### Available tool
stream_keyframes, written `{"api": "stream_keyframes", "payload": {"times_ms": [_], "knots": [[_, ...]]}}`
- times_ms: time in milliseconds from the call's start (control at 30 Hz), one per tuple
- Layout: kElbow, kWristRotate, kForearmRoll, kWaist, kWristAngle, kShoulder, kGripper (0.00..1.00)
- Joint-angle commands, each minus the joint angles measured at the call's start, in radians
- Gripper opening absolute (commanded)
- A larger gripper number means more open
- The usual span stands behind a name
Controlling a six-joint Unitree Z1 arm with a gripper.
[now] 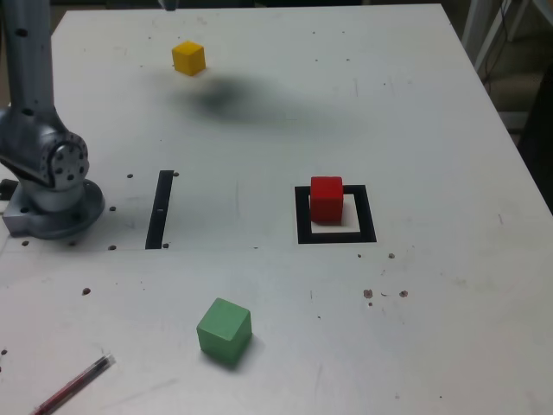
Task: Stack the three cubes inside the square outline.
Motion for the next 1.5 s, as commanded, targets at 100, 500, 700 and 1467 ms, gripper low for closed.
{"api": "stream_keyframes", "payload": {"times_ms": [100, 500, 700, 1467], "knots": [[-0.058, 0.052, 0.003, 0.093, -0.003, 0.083, 1.0], [-0.084, 0.103, -0.026, 0.205, -0.037, 0.223, 1.0], [0.0, 0.094, -0.111, 0.22, -0.07, 0.231, 1.0], [0.064, -0.015, -0.182, 0.176, -0.043, 0.286, 0.97]]}}
